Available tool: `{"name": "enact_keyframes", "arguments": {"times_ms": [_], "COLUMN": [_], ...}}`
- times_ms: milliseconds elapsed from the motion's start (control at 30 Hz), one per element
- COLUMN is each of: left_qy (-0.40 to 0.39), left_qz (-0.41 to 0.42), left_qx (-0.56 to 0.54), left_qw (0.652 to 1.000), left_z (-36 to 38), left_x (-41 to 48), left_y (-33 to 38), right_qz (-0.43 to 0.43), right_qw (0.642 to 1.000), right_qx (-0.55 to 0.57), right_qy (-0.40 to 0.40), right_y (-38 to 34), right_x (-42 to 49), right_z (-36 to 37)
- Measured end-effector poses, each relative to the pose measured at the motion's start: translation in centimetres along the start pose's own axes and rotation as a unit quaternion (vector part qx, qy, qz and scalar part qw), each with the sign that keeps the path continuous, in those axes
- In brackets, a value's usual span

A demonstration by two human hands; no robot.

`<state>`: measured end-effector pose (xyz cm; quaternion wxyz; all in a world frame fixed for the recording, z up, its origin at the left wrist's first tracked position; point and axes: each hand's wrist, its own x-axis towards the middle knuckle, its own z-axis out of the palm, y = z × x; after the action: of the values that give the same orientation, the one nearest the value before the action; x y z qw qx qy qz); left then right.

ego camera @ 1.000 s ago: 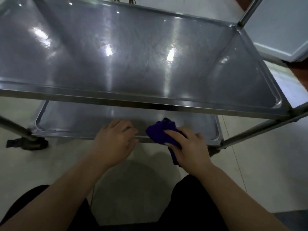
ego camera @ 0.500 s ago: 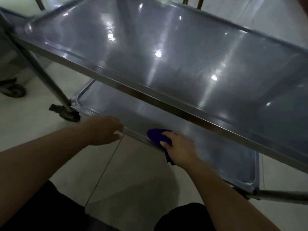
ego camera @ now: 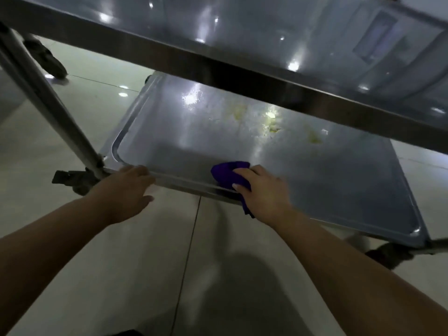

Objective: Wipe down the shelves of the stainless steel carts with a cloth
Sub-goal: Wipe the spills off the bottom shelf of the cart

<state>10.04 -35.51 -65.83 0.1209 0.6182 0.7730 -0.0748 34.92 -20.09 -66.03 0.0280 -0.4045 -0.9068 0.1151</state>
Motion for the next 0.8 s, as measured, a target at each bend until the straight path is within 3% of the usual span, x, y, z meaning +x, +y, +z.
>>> {"name": "enact_keyframes", "arguments": {"times_ms": [133,233,433,600,700,800], "left_qy": [0.117,0.130,0.166,0.199,0.189,0.223], "left_qz": [0.008,-0.002,-0.005,-0.004,-0.008,-0.051], "left_qx": [-0.065,-0.064,-0.109,-0.145,-0.175,-0.219], "left_qw": [0.991,0.989,0.980,0.969,0.966,0.948], "left_z": [1.7,2.5,3.9,4.3,4.2,3.9], "left_x": [1.6,2.3,2.5,1.3,0.7,-0.4], "left_y": [-2.4,-3.6,-4.2,-3.7,-3.3,-4.2], "right_qz": [0.020,0.048,-0.006,0.053,0.102,0.080], "right_qw": [0.999,0.997,0.999,0.995,0.991,0.995], "right_qx": [0.010,0.037,-0.015,-0.062,-0.063,-0.049], "right_qy": [0.049,0.040,-0.029,-0.063,-0.056,-0.045], "right_y": [-2.6,-5.4,-7.9,-6.0,-8.9,-13.0], "right_x": [2.8,5.2,6.1,6.5,9.2,11.9], "right_z": [1.8,3.9,6.9,6.2,6.7,7.5]}}
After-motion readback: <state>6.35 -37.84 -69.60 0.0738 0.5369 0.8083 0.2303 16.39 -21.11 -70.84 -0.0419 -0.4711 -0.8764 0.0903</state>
